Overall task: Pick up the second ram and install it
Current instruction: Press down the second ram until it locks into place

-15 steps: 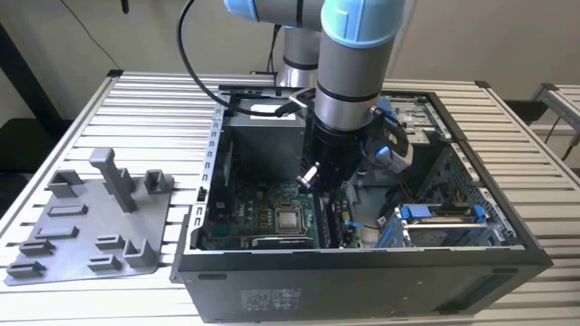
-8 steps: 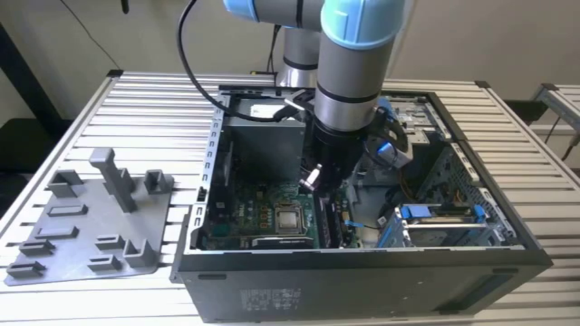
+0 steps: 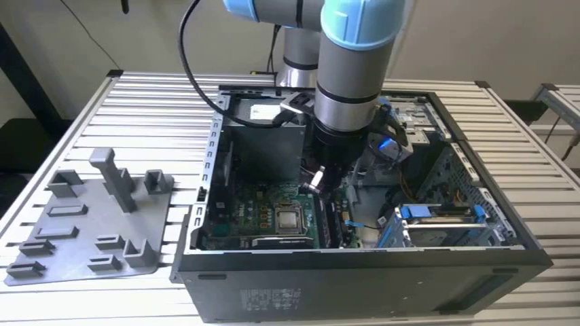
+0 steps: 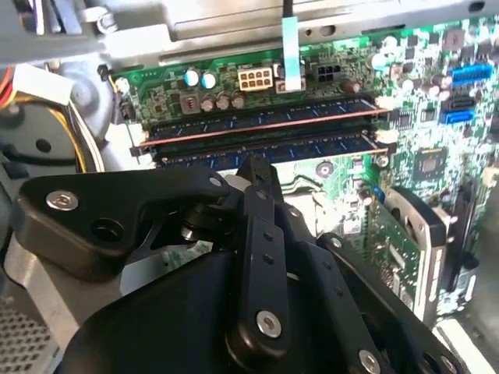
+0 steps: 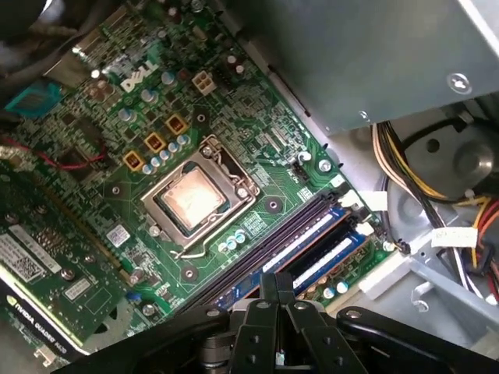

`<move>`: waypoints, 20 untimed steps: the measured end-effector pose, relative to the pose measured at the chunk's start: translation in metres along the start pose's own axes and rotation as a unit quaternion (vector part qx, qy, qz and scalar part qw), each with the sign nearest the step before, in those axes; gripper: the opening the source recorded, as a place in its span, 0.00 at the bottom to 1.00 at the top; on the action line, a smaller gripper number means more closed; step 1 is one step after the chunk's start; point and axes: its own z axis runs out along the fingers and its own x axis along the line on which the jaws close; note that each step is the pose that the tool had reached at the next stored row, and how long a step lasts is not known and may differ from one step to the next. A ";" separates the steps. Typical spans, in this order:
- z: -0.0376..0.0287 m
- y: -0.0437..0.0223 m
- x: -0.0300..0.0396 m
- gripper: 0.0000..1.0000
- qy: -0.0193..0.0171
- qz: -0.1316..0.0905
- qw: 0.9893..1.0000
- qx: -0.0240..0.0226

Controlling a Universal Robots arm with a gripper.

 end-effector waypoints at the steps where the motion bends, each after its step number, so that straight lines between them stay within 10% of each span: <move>1: 0.0000 0.0000 0.0000 0.11 0.000 -0.009 1.000 0.000; 10: 0.0017 0.0008 0.0007 0.11 -0.003 -0.082 0.997 -0.003; 20: 0.0018 0.0011 0.0010 0.11 -0.003 -0.172 0.985 -0.005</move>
